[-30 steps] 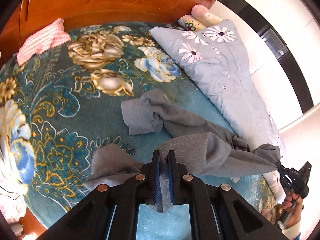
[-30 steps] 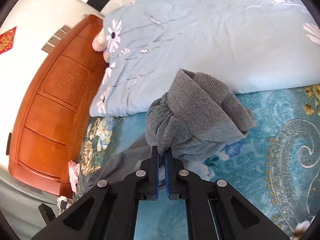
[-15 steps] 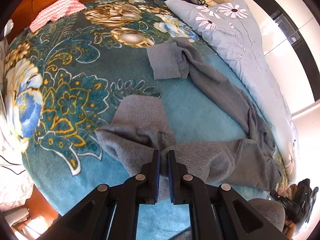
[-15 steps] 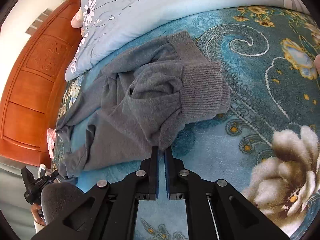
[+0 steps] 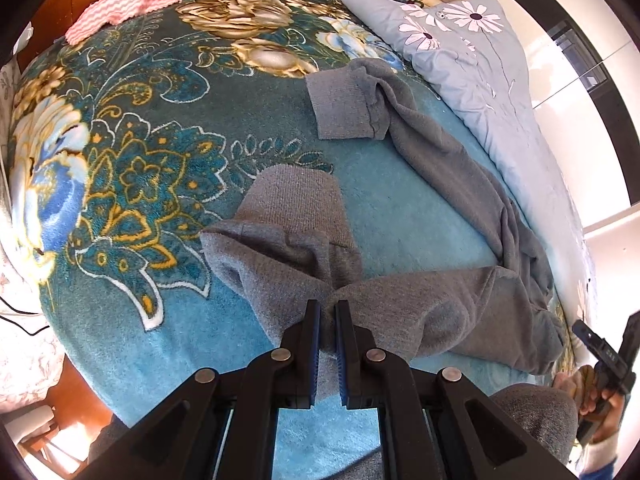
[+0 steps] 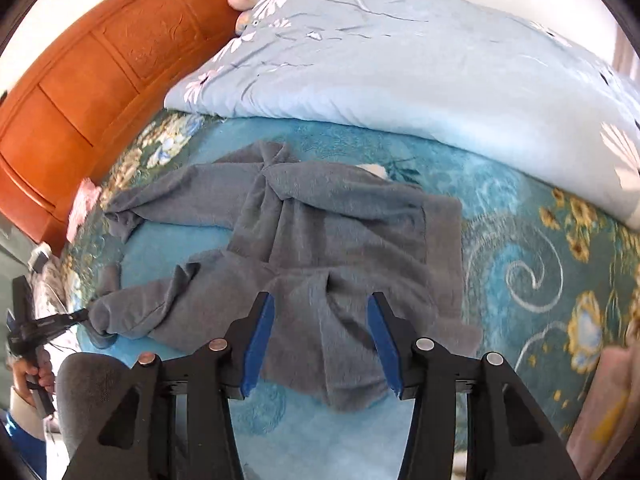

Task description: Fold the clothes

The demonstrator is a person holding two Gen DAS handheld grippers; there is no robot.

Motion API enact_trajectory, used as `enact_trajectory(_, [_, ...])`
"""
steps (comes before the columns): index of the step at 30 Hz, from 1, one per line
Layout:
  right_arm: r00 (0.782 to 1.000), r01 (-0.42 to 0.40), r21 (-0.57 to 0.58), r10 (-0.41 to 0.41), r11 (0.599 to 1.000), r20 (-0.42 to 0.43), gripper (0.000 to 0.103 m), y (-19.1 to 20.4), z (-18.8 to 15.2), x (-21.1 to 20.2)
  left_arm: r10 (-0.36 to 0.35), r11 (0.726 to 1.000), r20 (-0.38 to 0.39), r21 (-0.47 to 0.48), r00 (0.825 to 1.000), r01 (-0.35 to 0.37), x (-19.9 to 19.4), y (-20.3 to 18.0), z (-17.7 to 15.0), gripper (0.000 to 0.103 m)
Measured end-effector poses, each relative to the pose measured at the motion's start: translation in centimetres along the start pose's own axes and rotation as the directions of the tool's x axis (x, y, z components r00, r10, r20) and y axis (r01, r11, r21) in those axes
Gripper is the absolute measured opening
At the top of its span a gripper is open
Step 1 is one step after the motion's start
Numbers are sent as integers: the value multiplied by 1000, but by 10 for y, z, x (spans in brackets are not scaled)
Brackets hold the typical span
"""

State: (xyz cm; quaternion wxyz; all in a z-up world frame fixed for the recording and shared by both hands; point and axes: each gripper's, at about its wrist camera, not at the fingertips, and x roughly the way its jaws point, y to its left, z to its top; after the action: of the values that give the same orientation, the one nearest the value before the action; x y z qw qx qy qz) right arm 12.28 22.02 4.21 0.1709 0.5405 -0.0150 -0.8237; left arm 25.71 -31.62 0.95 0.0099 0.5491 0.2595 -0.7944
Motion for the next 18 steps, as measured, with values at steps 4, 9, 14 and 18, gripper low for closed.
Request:
enact_trajectory(4, [989, 18, -168, -43, 986, -144, 52, 9, 28, 52, -4, 1000, -2, 9, 1000, 4, 1, 1, 0, 8])
enact_trajectory(9, [956, -42, -137, 0, 990, -293, 52, 2, 32, 93, -2, 999, -12, 35, 1000, 2, 0, 0, 5, 8])
enact_trajectory(14, [947, -49, -163, -6, 985, -323, 22, 5, 18, 82, 17, 997, -4, 72, 1000, -16, 1, -7, 15, 8])
enact_trajectory(18, [953, -26, -178, -30, 984, -301, 10, 9, 11, 58, 18, 995, 32, 95, 999, -21, -4, -20, 35, 8])
